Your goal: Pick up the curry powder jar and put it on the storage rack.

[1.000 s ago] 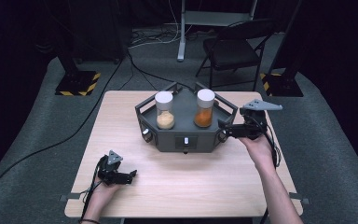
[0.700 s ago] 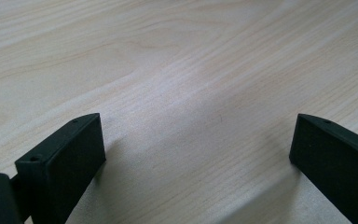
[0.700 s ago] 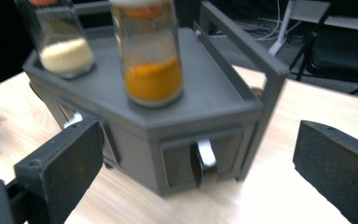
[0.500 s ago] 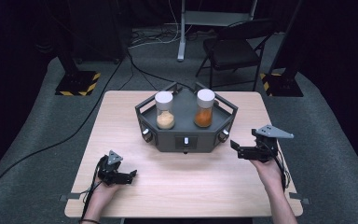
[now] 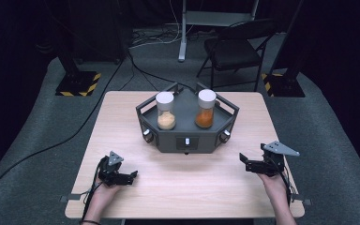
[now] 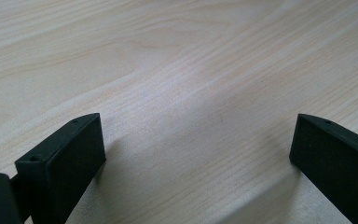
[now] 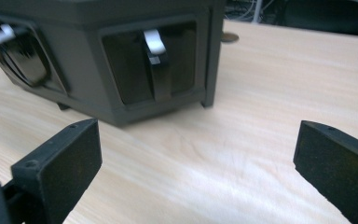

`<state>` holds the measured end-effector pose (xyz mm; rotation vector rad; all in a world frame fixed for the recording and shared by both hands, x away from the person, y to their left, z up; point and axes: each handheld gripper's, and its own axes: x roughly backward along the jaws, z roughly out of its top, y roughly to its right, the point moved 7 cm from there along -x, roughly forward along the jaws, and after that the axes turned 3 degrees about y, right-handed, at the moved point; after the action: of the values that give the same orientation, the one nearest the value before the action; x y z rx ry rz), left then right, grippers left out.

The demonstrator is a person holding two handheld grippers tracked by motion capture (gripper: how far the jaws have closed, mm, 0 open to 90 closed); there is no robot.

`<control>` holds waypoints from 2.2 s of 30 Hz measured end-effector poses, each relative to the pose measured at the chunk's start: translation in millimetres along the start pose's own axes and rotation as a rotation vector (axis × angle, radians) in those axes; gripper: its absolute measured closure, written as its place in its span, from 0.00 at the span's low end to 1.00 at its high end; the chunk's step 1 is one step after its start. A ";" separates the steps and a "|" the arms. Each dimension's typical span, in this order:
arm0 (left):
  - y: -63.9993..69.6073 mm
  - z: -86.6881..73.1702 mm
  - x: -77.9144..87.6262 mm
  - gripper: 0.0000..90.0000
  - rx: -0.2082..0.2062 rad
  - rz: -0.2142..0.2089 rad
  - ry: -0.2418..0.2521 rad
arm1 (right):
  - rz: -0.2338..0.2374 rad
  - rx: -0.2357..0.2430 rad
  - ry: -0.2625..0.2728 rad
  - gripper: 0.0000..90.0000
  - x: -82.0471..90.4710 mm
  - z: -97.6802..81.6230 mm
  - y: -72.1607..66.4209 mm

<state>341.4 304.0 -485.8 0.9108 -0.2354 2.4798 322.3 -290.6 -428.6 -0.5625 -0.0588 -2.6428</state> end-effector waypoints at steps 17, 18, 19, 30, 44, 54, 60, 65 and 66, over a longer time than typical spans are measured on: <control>-0.4 0.5 -0.4 0.03 0.000 -0.002 -0.002 | -0.069 -0.011 -0.140 0.00 -11.0 -40.8 16.3; -0.4 0.5 -0.5 0.03 0.001 -0.002 -0.002 | -0.068 -0.008 -0.152 0.00 -12.2 -41.2 17.2; -0.3 0.5 -0.5 0.03 0.001 -0.002 -0.002 | -0.070 -0.001 -0.164 0.00 -13.5 -41.6 17.4; -1.0 0.7 -0.6 0.03 -0.002 -0.006 -0.003 | -0.080 0.008 -0.268 0.01 -24.2 -42.7 24.7; -0.9 0.7 -0.6 0.03 -0.003 -0.005 -0.003 | -0.086 0.008 -0.296 0.00 -27.2 -42.2 25.0; -1.0 0.7 -0.6 0.03 -0.003 -0.005 -0.003 | -0.093 0.004 -0.296 0.00 -27.7 -42.0 23.5; -1.0 0.7 -0.6 0.03 -0.002 -0.006 -0.003 | -0.093 0.003 -0.296 0.00 -27.8 -42.0 23.4; -1.0 0.7 -0.7 0.03 -0.002 -0.006 -0.003 | -0.094 0.003 -0.296 0.00 -27.8 -42.1 23.3; -1.0 0.7 -0.7 0.03 -0.003 -0.005 -0.003 | -0.094 0.002 -0.296 0.00 -27.8 -42.0 23.3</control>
<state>342.7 304.3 -485.7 0.9128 -0.2367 2.4728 339.2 -305.8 -479.3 -0.9674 -0.1810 -2.6265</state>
